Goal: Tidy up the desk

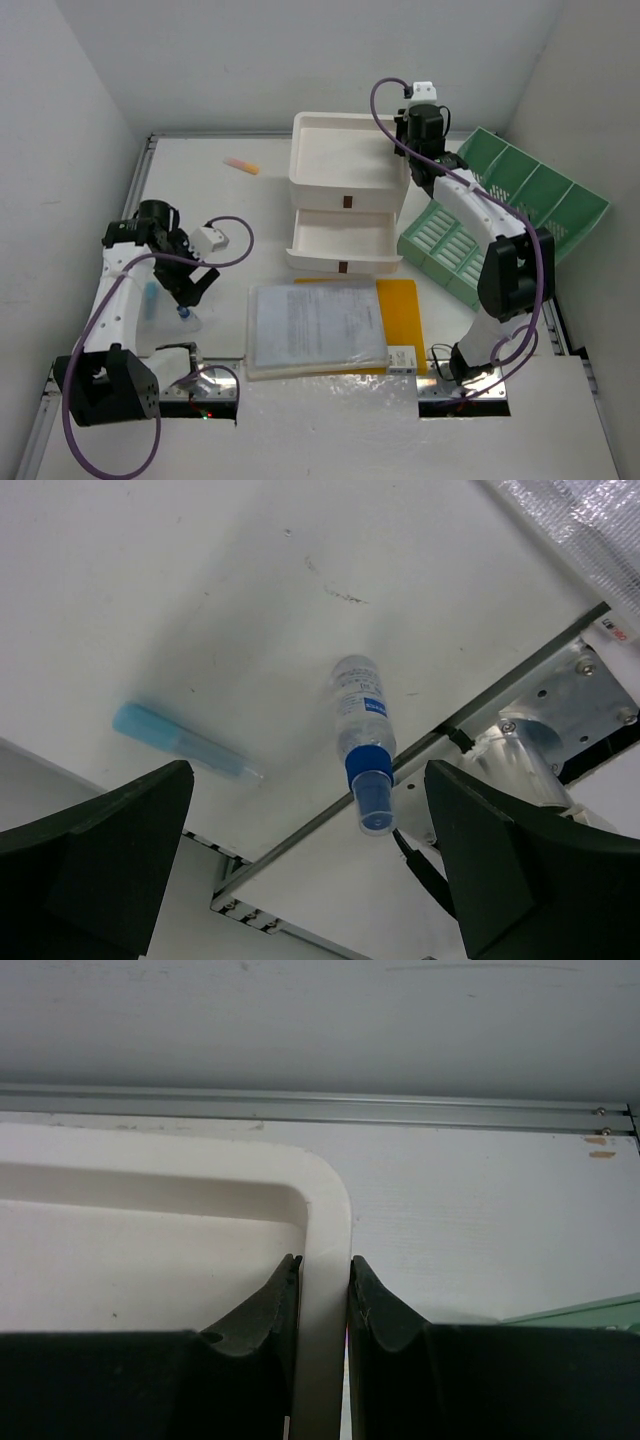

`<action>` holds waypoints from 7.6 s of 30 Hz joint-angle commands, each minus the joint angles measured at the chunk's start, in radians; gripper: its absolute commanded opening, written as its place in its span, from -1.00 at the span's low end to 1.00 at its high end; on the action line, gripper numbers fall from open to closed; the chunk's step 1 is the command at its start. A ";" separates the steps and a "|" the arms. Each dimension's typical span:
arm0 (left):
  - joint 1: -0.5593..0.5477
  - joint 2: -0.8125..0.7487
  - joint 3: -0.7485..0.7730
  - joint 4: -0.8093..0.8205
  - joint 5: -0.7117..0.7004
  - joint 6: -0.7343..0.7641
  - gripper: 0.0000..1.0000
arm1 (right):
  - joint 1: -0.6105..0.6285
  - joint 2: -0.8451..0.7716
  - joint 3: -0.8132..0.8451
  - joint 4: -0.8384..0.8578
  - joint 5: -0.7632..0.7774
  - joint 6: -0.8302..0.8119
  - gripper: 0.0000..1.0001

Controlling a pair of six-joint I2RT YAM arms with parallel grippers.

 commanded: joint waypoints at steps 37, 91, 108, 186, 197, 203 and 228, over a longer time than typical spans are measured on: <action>-0.019 0.097 0.220 0.095 0.407 -0.018 -1.00 | 0.012 0.032 0.048 -0.112 -0.067 0.048 -0.93; -1.031 0.337 0.057 0.742 0.077 -0.362 -1.00 | 0.012 0.107 0.085 -0.156 0.086 0.198 -1.00; -0.982 0.589 0.063 1.280 -0.360 -0.516 -1.00 | 0.000 0.011 -0.064 -0.126 -0.084 0.196 -1.00; -0.767 0.825 0.126 1.760 -0.194 -0.711 0.39 | 0.035 0.030 -0.181 0.100 0.235 0.744 -1.00; -0.769 0.900 0.121 1.991 -0.282 -0.809 0.46 | 0.052 0.026 -0.159 0.086 0.263 0.749 -1.00; -0.760 0.965 0.218 1.857 -0.220 -0.832 0.43 | 0.055 0.017 -0.161 0.100 0.238 0.785 -1.00; -0.692 1.063 0.387 1.770 -0.111 -0.879 -1.00 | 0.055 0.060 -0.110 0.081 0.178 0.739 -1.00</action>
